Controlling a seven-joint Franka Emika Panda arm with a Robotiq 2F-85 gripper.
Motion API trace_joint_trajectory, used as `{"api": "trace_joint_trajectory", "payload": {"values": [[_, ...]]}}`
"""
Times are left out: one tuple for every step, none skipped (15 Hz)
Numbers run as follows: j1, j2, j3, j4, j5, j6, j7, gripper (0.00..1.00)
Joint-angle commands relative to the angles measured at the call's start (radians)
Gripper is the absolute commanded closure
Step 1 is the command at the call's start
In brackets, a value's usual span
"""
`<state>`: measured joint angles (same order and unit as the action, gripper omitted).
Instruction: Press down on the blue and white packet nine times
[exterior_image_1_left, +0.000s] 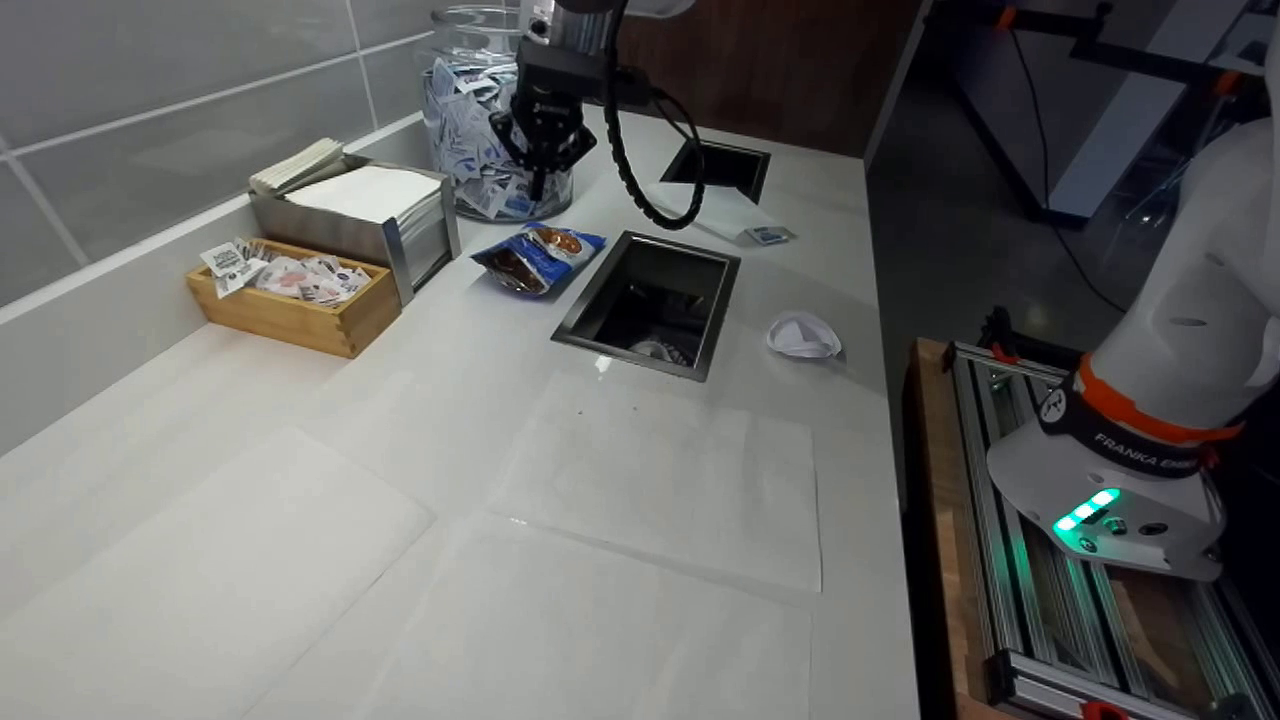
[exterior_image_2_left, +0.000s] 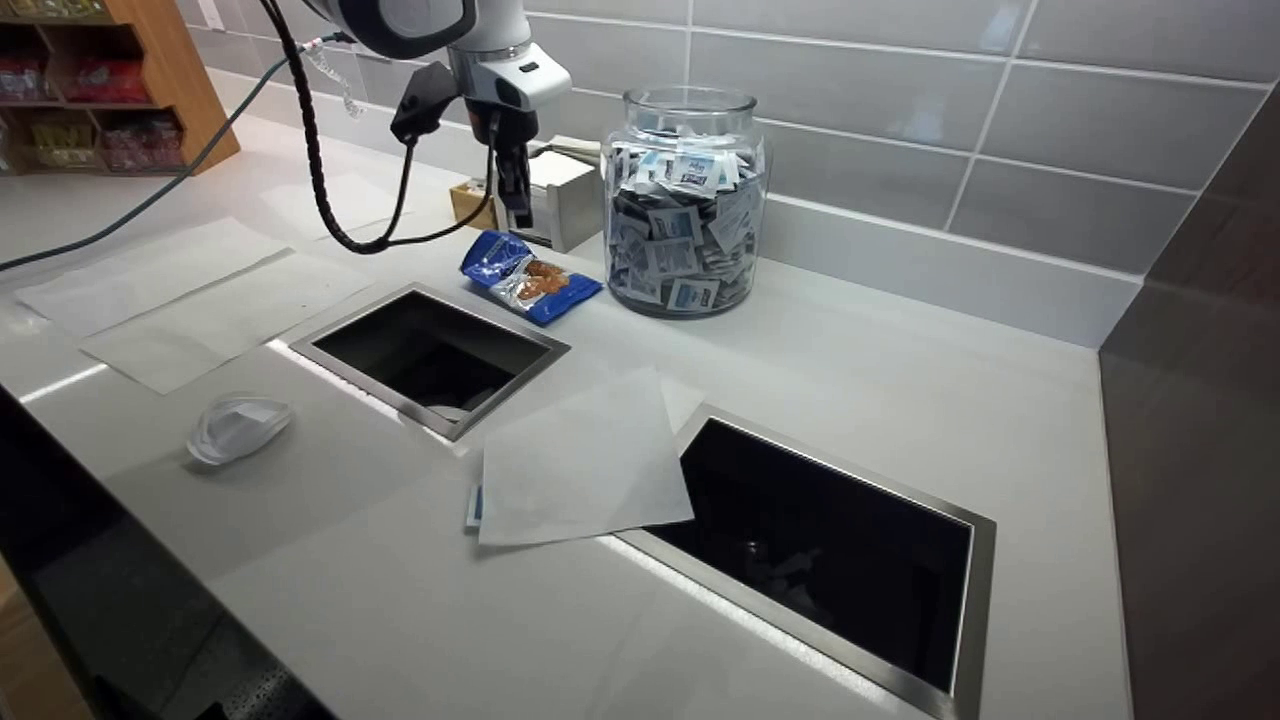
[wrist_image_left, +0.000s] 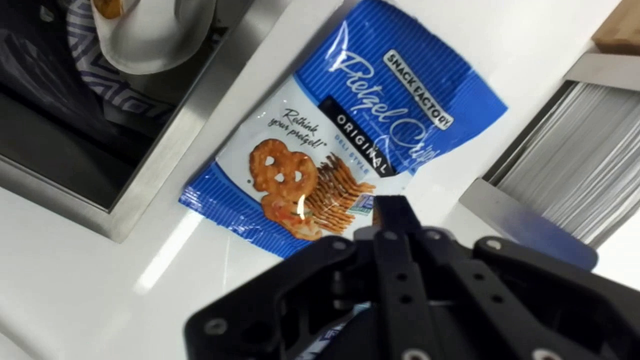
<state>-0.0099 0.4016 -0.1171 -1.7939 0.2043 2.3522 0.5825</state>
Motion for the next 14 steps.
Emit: {"api": "trace_joint_trajectory", "payload": {"values": [[-0.009, 0.003, -0.012, -0.05, 0.002, 0.022, 0.02, 1.0], [-0.013, 0.01, -0.012, -0.054, 0.005, 0.018, 0.018, 1.0], [-0.016, 0.02, -0.013, -0.056, 0.007, 0.014, 0.017, 1.0], [-0.02, 0.029, -0.012, -0.057, 0.012, 0.011, 0.015, 1.0], [-0.023, 0.039, -0.012, -0.058, 0.014, 0.01, 0.013, 1.0], [-0.026, 0.049, -0.01, -0.056, 0.016, 0.01, 0.006, 1.0], [-0.034, 0.065, -0.003, -0.047, 0.028, 0.012, -0.013, 1.0], [-0.036, 0.078, -0.003, -0.038, 0.028, 0.011, -0.016, 1.0], [-0.035, 0.09, -0.004, -0.03, 0.027, 0.008, -0.015, 1.0], [-0.034, 0.102, -0.005, -0.021, 0.022, 0.004, -0.012, 1.0], [-0.034, 0.11, -0.005, -0.016, 0.022, -0.002, -0.012, 1.0], [-0.036, 0.123, -0.003, -0.008, 0.023, -0.014, -0.017, 1.0], [-0.036, 0.137, -0.004, -0.002, 0.019, -0.008, -0.021, 1.0], [-0.036, 0.149, -0.004, 0.003, 0.02, -0.012, -0.021, 1.0]]}}
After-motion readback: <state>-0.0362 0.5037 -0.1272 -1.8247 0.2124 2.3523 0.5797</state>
